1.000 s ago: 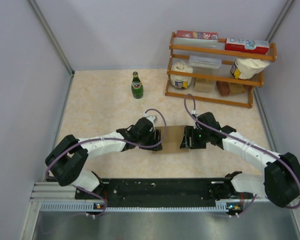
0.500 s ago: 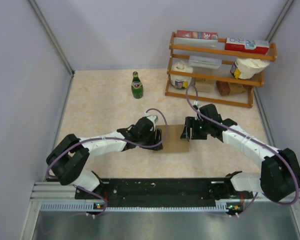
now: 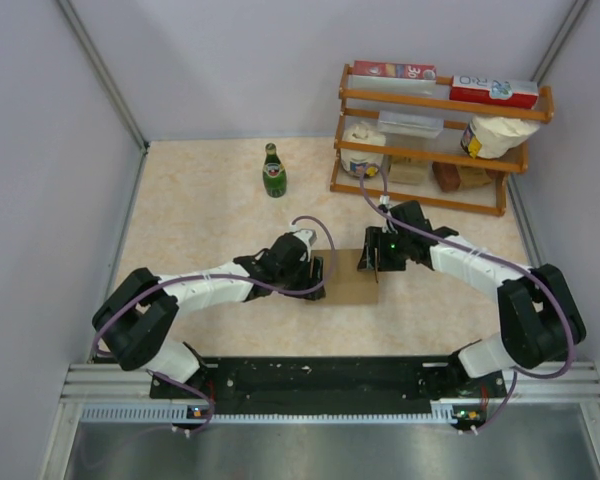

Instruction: Fold the paper box

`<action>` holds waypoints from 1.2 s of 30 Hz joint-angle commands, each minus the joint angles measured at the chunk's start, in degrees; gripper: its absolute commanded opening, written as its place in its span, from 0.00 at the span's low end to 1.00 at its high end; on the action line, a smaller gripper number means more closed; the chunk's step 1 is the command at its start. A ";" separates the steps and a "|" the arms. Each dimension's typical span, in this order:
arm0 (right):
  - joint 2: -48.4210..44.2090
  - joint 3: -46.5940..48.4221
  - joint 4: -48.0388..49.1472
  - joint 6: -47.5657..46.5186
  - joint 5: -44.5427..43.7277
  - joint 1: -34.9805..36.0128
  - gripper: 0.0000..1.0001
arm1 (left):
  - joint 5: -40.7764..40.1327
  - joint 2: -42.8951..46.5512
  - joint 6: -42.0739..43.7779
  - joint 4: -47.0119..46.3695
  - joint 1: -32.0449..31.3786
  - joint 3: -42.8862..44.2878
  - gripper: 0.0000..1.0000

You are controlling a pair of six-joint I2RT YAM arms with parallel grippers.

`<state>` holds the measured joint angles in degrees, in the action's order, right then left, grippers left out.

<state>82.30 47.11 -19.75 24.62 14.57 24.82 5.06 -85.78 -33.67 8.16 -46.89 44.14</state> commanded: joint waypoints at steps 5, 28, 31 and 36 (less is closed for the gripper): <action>2.60 2.81 2.34 0.86 -0.51 -0.74 0.57 | -1.02 2.02 1.06 0.54 -0.04 2.00 0.66; 4.00 3.86 1.03 2.54 0.99 -1.44 0.59 | -0.40 4.30 0.71 5.63 -0.04 3.50 0.72; 3.92 3.78 1.03 2.63 1.51 -1.35 0.59 | -0.31 4.22 0.54 5.72 -0.04 3.15 0.72; 3.83 3.51 1.29 3.15 2.22 -1.44 0.59 | 0.91 3.34 -0.08 4.58 0.05 3.06 0.71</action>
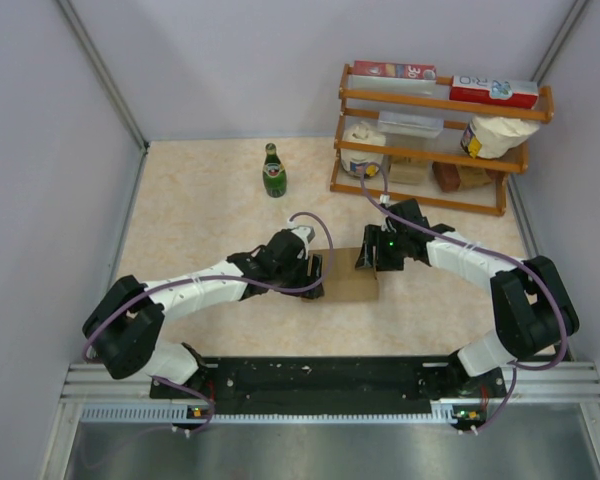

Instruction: Fold the paper box

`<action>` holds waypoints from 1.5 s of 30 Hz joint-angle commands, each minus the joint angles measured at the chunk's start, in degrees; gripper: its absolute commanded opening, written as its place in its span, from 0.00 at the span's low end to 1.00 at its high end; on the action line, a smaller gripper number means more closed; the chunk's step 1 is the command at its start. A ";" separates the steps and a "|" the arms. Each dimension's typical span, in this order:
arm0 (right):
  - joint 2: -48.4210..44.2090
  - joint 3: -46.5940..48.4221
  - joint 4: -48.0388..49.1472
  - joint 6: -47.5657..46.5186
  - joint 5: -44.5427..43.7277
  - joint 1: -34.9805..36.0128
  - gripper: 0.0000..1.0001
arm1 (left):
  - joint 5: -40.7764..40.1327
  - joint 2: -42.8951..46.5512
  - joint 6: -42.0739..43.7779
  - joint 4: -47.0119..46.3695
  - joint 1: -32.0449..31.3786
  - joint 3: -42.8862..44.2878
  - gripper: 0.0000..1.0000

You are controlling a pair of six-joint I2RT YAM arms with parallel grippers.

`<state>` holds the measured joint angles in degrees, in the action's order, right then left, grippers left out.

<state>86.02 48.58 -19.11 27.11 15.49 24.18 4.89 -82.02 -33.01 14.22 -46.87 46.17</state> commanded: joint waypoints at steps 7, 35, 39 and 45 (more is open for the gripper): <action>-0.24 1.70 1.36 1.45 2.36 -0.80 0.59 | 3.02 -1.83 -1.09 -2.70 0.03 0.85 0.68; -5.94 2.05 -3.46 -1.53 -3.26 -0.98 0.64 | 1.71 -2.18 -0.65 -2.09 -0.06 0.41 0.59; -9.98 1.87 -6.19 -2.94 -5.64 -1.16 0.68 | 1.79 -2.36 -0.56 -2.09 0.03 0.67 0.59; -17.19 -2.60 -8.84 -2.86 -4.77 -1.16 0.67 | 1.71 -2.36 -0.47 -1.91 0.03 1.20 0.59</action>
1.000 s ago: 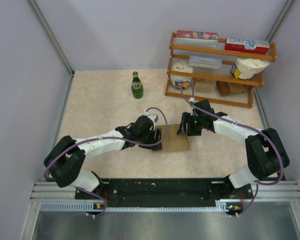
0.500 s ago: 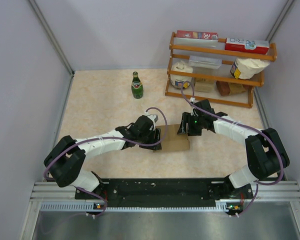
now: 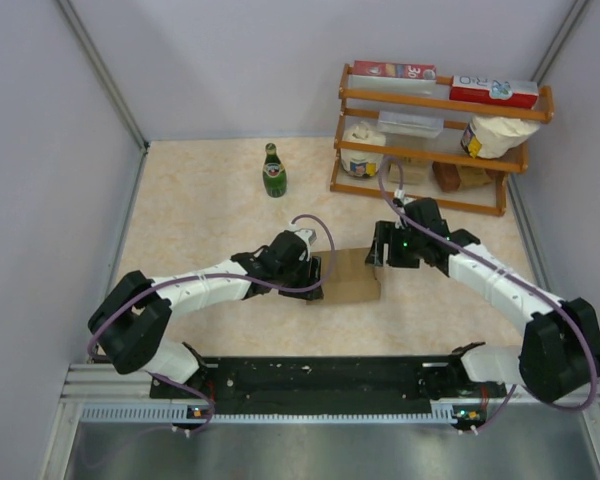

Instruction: Fold the paper box

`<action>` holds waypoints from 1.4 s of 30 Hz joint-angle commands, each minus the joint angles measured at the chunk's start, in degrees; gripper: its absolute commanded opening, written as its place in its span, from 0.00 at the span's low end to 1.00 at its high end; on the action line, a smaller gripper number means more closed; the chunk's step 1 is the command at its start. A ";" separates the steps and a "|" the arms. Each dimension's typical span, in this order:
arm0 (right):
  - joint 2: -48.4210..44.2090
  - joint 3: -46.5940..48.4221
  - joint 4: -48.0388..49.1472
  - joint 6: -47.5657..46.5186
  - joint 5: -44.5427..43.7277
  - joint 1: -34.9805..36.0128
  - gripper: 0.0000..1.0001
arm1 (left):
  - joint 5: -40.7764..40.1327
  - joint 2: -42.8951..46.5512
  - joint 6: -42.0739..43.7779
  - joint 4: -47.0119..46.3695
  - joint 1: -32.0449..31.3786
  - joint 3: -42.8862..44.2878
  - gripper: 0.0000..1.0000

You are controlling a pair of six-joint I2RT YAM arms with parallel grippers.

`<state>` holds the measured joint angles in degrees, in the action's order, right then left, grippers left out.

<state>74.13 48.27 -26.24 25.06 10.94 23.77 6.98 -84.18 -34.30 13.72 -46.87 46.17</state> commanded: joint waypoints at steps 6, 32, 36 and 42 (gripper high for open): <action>-13.03 -11.87 5.31 2.01 2.15 -0.74 0.62 | -0.30 -0.63 0.73 -1.76 0.03 1.38 0.59; -6.19 -18.04 18.68 2.36 9.01 -0.74 0.57 | 0.49 -1.42 0.91 -2.11 0.03 2.17 0.59; -5.22 -17.77 18.77 2.19 9.98 -0.66 0.55 | 0.49 -1.42 0.99 -2.11 0.03 2.34 0.59; -5.22 -17.69 18.42 2.80 10.59 -0.74 0.51 | 0.58 -1.51 0.82 -2.29 -0.06 2.17 0.59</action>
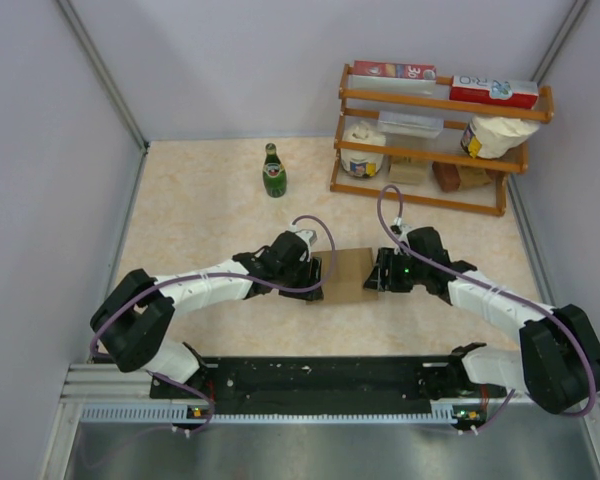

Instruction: Fold the paper box

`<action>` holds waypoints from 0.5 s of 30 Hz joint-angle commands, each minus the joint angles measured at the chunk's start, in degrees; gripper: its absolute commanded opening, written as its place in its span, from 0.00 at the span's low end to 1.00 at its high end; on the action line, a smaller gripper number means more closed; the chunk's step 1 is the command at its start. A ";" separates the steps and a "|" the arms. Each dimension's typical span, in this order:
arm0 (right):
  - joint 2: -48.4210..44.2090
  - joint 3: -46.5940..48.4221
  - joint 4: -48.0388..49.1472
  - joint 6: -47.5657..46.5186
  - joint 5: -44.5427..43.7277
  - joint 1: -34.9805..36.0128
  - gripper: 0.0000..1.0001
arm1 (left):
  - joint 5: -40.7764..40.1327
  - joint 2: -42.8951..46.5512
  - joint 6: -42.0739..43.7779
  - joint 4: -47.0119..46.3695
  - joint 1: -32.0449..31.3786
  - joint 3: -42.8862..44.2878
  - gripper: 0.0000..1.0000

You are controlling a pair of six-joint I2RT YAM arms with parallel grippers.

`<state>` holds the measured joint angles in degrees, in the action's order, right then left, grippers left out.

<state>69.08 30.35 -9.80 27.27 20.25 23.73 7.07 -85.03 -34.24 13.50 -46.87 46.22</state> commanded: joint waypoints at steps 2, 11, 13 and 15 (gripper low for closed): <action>-0.26 0.41 1.81 0.68 1.54 -0.70 0.49 | 0.58 -0.75 0.75 -1.98 -0.06 2.21 0.59; -0.09 0.59 1.80 1.39 1.46 -0.70 0.46 | 0.75 -1.01 0.93 -2.07 0.03 2.47 0.59; -0.26 0.59 1.80 1.56 1.55 -0.70 0.45 | 0.84 -1.10 1.02 -2.07 0.03 2.48 0.59; -0.17 0.68 1.72 1.47 1.63 -0.61 0.45 | 0.84 -1.27 1.02 -2.07 0.03 2.65 0.59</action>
<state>69.08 30.37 -9.80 28.36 20.93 23.73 7.11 -85.80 -34.13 13.47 -46.87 46.81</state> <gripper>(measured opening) 0.456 0.591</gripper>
